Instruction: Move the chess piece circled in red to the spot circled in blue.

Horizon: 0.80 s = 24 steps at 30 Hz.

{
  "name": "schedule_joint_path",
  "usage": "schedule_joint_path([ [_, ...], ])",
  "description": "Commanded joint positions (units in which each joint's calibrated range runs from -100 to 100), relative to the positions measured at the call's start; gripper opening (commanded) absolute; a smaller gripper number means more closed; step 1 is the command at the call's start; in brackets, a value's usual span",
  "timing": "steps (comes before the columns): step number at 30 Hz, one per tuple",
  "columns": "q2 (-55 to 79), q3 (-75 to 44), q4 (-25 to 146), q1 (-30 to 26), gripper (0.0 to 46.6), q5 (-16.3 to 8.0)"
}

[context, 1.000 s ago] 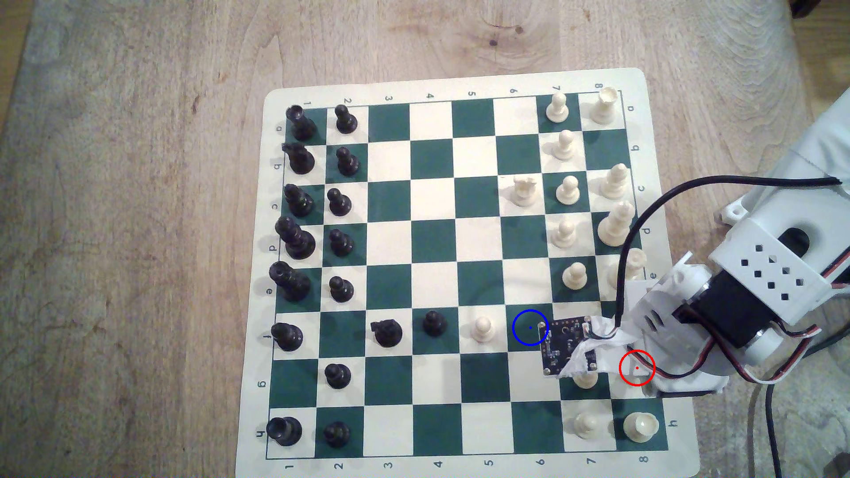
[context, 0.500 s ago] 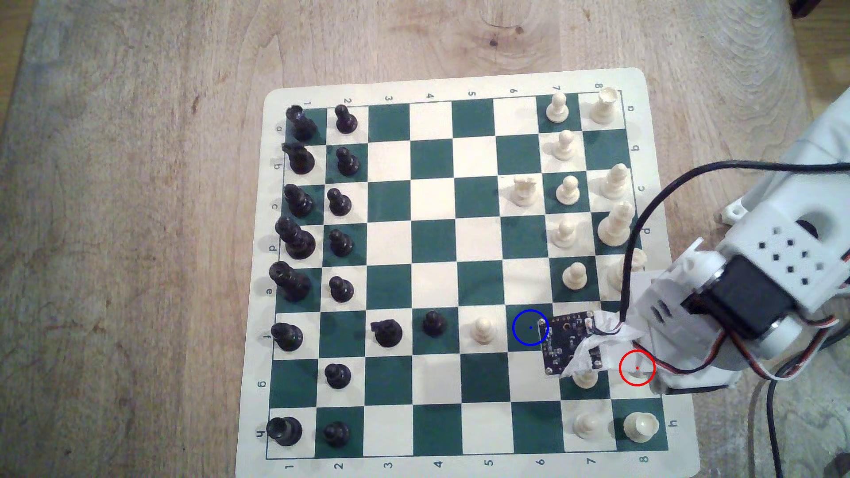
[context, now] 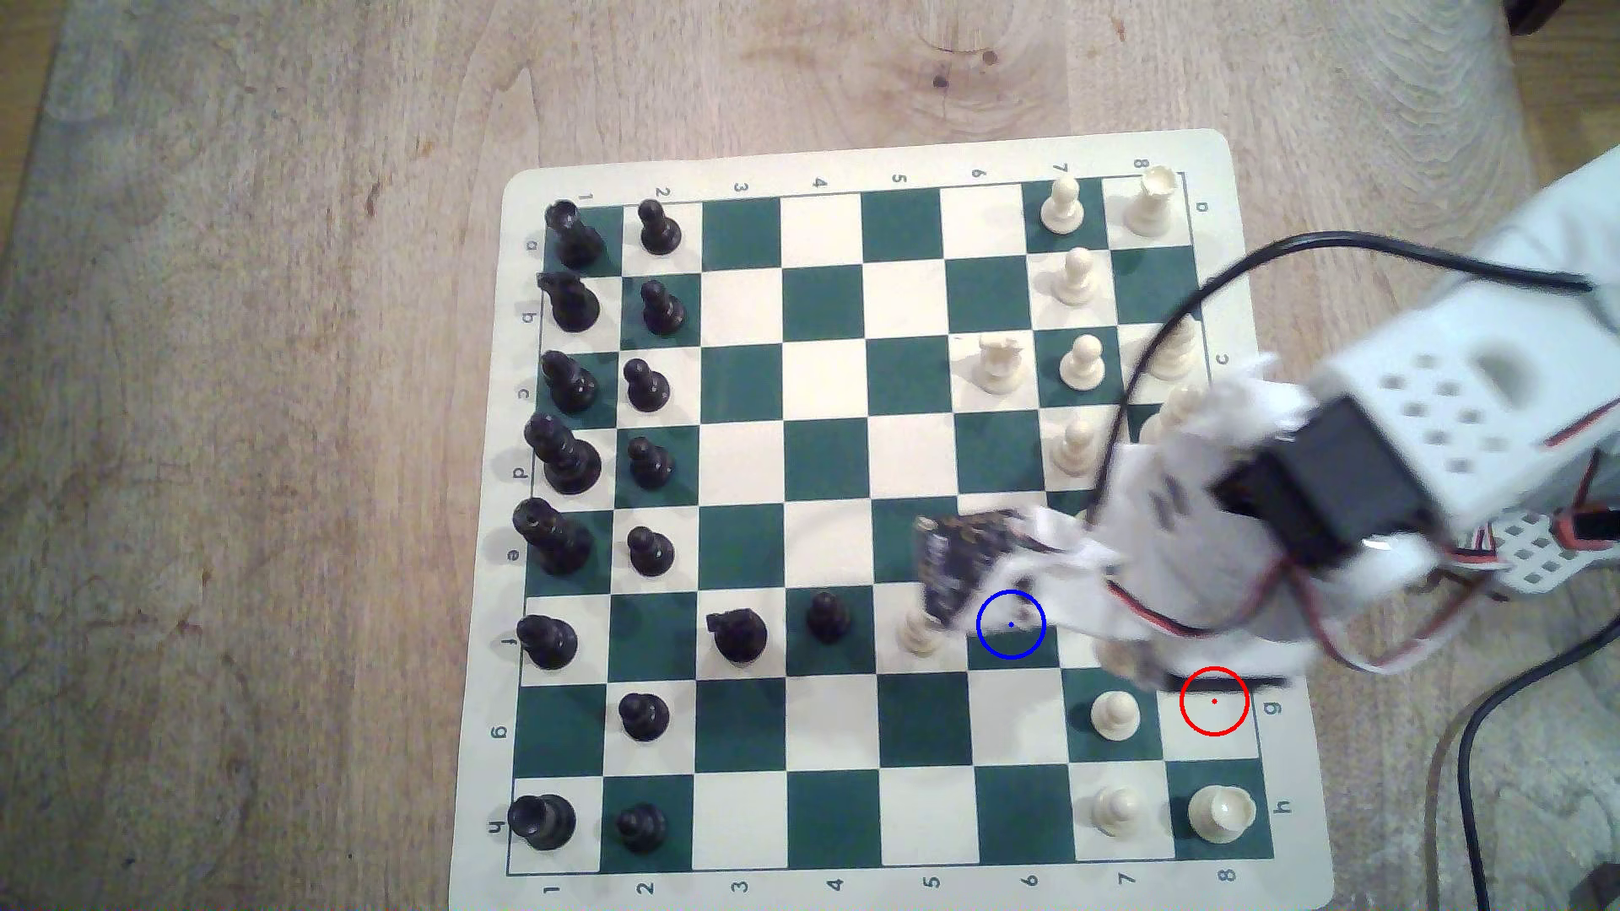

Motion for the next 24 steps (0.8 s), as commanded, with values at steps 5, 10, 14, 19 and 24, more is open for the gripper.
schedule_joint_path([
  [5,3.7,0.2,-10.3,4.8,0.3,1.1],
  [10,5.2,3.3,-14.2,4.6,0.3,1.1],
  [14,6.8,5.5,-16.7,4.8,0.3,1.4],
  [19,9.1,6.6,-18.0,6.6,0.3,2.1],
  [24,9.7,7.9,-20.0,6.9,0.3,2.1],
])
